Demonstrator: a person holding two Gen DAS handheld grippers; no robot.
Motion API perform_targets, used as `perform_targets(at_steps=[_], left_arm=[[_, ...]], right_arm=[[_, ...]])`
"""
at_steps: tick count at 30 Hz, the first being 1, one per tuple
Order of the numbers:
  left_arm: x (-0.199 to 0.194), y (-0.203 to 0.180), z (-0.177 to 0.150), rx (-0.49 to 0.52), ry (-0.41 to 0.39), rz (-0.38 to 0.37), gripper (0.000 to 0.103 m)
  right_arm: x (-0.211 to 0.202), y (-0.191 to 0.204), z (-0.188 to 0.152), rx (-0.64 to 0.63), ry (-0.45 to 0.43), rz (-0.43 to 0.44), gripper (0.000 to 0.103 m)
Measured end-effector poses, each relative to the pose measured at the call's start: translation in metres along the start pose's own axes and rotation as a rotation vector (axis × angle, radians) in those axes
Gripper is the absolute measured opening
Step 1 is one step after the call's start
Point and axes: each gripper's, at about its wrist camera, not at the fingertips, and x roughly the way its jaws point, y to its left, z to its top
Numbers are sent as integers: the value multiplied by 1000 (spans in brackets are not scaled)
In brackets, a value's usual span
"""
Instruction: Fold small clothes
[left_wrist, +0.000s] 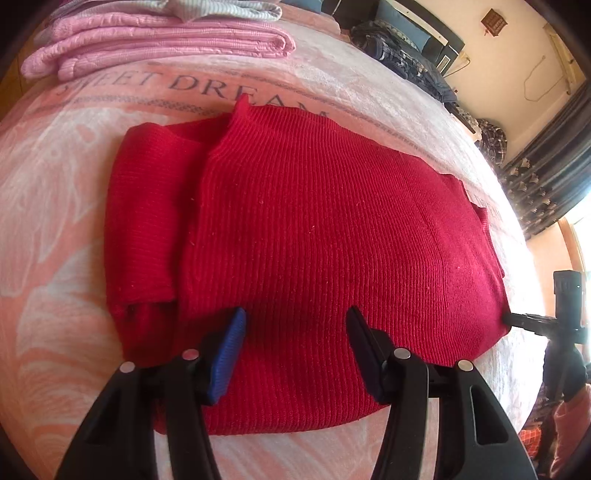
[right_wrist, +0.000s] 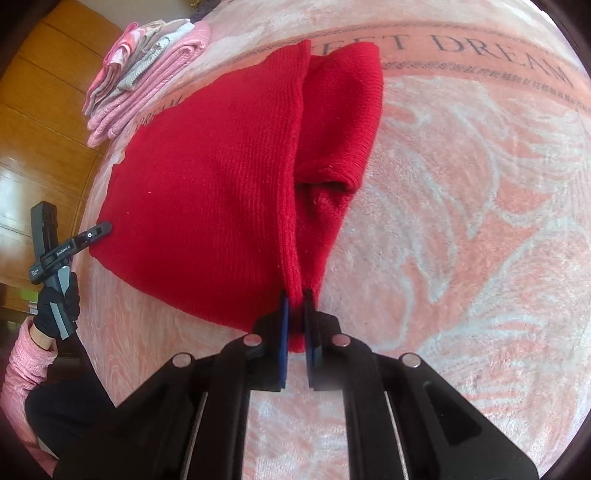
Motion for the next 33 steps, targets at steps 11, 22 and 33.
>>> perform_targets(at_steps=[11, 22, 33], left_arm=[[-18, -15, 19, -8, -64, -26, 57], [20, -34, 46, 27, -61, 17, 57], [25, -30, 44, 45, -65, 8, 58]], right_arm=[[-34, 10, 41, 7, -148, 41, 35], [18, 8, 97, 62, -104, -31, 22], [13, -7, 88, 101, -118, -44, 12]])
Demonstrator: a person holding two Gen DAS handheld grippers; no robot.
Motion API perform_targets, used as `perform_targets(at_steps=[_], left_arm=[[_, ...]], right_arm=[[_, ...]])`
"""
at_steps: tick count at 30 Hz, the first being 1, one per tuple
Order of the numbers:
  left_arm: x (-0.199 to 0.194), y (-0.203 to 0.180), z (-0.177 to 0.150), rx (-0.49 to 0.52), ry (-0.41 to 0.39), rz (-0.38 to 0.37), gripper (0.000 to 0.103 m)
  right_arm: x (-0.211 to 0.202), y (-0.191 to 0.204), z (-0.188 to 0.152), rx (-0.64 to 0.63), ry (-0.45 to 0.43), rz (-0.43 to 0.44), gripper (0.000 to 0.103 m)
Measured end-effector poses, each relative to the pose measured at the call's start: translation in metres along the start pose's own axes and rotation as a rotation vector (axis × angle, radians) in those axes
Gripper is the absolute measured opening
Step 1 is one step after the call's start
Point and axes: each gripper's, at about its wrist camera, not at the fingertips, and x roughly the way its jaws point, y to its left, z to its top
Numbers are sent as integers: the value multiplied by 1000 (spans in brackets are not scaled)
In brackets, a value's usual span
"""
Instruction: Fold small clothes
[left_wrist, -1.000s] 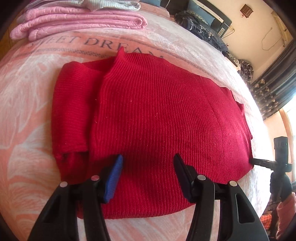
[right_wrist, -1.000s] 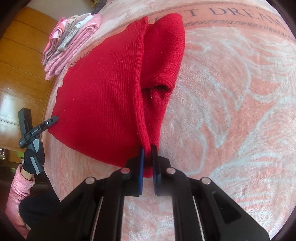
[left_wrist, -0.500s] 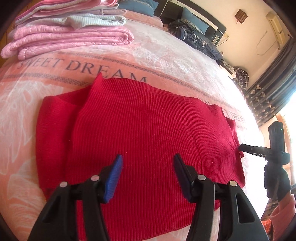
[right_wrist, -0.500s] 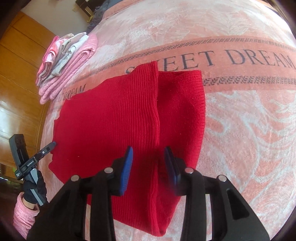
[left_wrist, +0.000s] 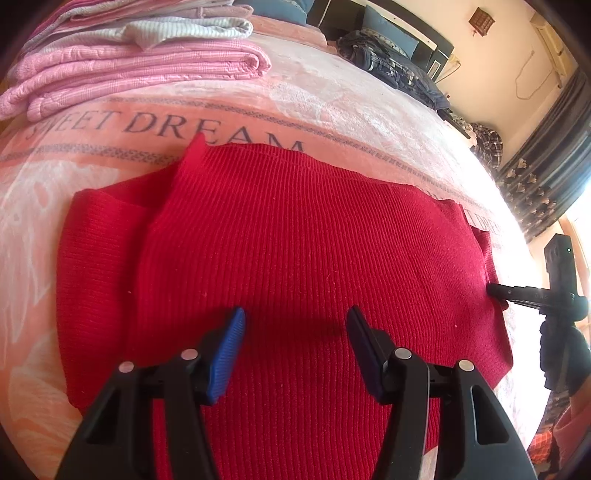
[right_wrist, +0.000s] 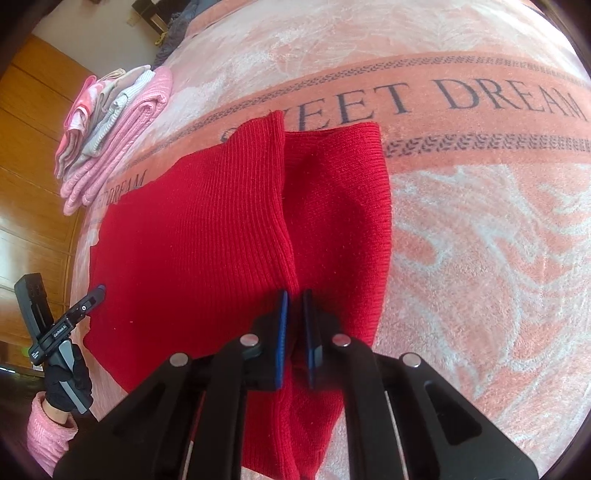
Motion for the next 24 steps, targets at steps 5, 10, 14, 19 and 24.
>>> perform_targets(at_steps=[5, 10, 14, 19, 24], left_arm=[[-9, -1, 1, -8, -9, -4, 58], [-21, 1, -2, -6, -25, -25, 59], [-18, 11, -3, -44, -9, -32, 59], [-14, 15, -2, -57, -8, -34, 59], [-11, 17, -2, -70, -5, -44, 61]], right_arm=[[-29, -1, -10, -10, -37, 40, 47], [-39, -23, -24, 42, -13, 117, 57], [-23, -42, -33, 101, 57, 192, 61], [-15, -37, -32, 68, 61, 259, 62], [-5, -29, -27, 47, 37, 260, 62]])
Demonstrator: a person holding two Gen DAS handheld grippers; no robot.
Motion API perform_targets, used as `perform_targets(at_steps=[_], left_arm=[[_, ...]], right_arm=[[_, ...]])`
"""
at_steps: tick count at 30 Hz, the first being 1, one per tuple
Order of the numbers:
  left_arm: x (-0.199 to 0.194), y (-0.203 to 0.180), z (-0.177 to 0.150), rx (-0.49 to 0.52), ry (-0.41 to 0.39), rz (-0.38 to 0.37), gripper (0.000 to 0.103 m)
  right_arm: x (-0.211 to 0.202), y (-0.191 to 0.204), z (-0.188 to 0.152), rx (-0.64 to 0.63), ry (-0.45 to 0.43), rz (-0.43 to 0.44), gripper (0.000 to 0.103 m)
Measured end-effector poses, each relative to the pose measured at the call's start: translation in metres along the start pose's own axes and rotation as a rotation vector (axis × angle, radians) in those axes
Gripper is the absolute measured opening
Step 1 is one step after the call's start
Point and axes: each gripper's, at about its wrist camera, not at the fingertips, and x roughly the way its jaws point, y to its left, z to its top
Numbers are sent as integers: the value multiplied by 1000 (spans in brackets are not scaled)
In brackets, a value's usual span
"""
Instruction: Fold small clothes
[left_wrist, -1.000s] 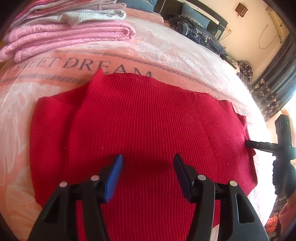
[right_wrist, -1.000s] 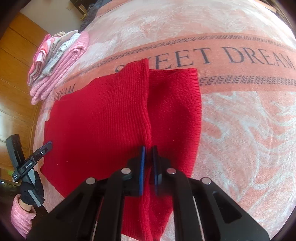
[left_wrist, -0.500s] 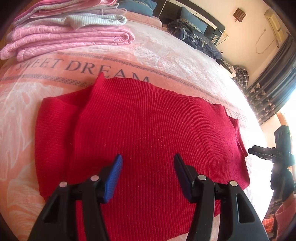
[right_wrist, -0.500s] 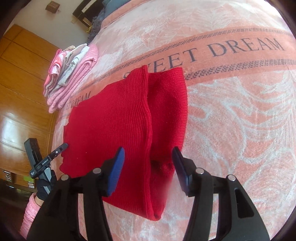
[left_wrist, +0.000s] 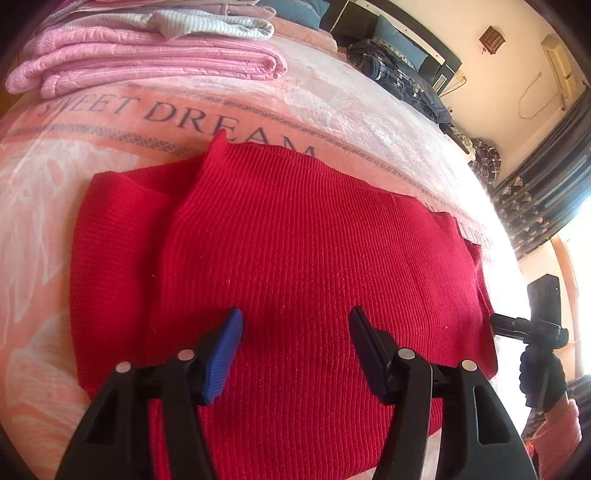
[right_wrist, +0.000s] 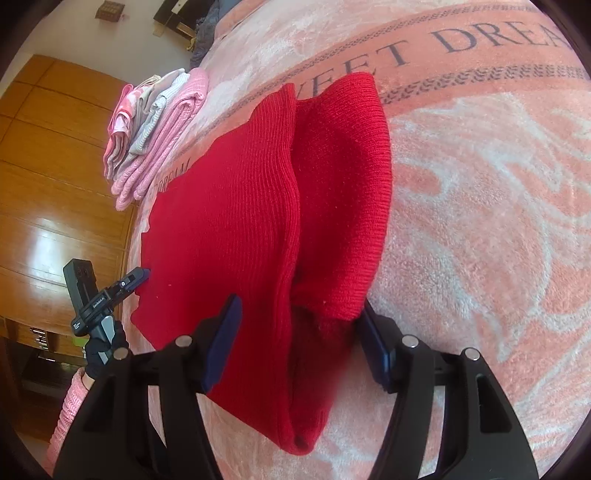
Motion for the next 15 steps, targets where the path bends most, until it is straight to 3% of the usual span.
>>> perform_targets(at_steps=[10, 15], left_arm=[[3, -7, -3, 54, 4, 9, 68], [4, -5, -3, 54, 7, 3, 68]], right_arm=[[7, -7, 8, 40, -52, 9, 25], [10, -5, 8, 35, -48, -16, 23]])
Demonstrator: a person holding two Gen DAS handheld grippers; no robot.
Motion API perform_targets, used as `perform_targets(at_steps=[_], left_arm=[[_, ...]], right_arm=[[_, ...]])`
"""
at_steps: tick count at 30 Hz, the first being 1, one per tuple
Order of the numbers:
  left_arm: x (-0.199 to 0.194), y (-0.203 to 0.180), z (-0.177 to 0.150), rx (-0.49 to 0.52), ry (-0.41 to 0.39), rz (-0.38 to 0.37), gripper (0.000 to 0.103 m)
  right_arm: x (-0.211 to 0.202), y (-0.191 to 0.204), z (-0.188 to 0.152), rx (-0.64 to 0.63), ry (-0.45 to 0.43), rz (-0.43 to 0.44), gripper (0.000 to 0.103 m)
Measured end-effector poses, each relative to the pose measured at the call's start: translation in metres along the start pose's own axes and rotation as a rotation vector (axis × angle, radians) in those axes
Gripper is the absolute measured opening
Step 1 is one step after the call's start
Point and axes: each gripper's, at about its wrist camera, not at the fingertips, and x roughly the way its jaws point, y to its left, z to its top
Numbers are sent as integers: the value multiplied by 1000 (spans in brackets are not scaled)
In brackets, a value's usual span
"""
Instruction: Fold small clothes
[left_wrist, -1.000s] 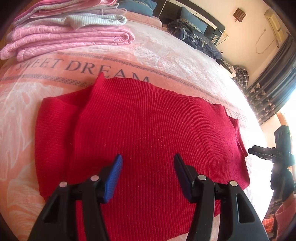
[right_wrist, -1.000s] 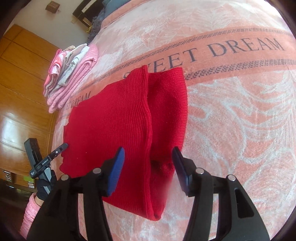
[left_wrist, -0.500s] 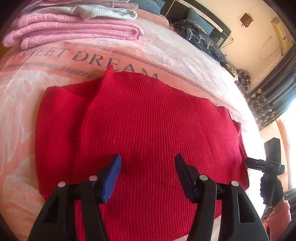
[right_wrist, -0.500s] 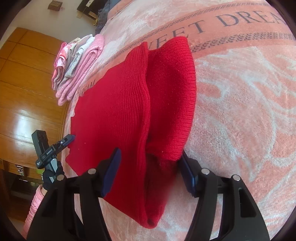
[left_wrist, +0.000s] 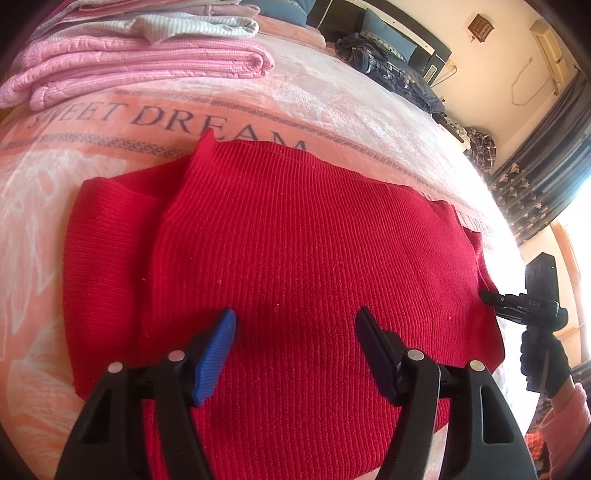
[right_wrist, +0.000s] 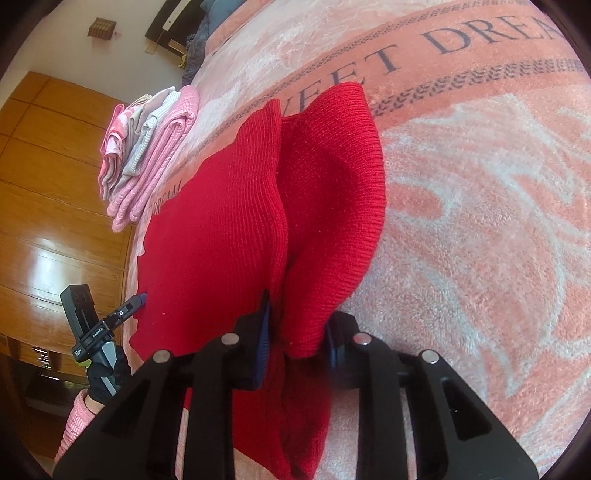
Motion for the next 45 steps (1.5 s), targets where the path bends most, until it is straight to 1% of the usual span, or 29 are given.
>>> perform_targets(at_steps=[5, 7, 13, 15, 19, 21, 26, 30, 34, 37, 39, 41, 42, 43, 44, 45], left_arm=[[1, -2, -1, 16, -2, 5, 70], [1, -3, -2, 27, -3, 4, 73], [2, -5, -3, 50, -3, 3, 74], [0, -2, -2, 33, -1, -18, 74], [-8, 11, 4, -51, 13, -100, 74], [-14, 18, 6, -79, 10, -135, 74], [-30, 23, 7, -57, -14, -187, 74], [-38, 27, 8, -44, -25, -229, 74], [-40, 34, 6, -41, -21, -249, 74], [-37, 43, 3, -60, -10, -253, 74], [-34, 49, 2, -84, 0, -255, 74], [-31, 55, 1, -106, 6, -259, 74], [-30, 58, 1, -115, 8, -260, 74], [-30, 59, 1, -123, 9, -261, 74], [-30, 60, 2, -129, 9, -262, 74], [-30, 61, 3, -133, 7, -263, 74]], right_arm=[[2, 1, -1, -4, -3, -6, 23], [3, 2, -1, -5, -6, -6, 23], [2, 3, -3, -4, -15, -16, 23], [3, 4, -3, 0, -16, -26, 22], [0, 16, 0, 29, -14, -32, 20], [-3, 34, 4, 13, -16, -27, 20], [0, 105, 20, -71, -17, -11, 20], [24, 167, 27, -158, 19, -22, 19], [59, 212, 26, -218, 73, -42, 19], [93, 232, 19, -251, 126, -89, 18], [116, 235, 11, -255, 164, -110, 16], [133, 235, 3, -268, 194, -147, 22], [137, 236, -1, -278, 199, -143, 24], [139, 238, -3, -285, 200, -125, 31], [136, 238, -5, -289, 197, -104, 35], [133, 240, -5, -296, 195, -88, 35]])
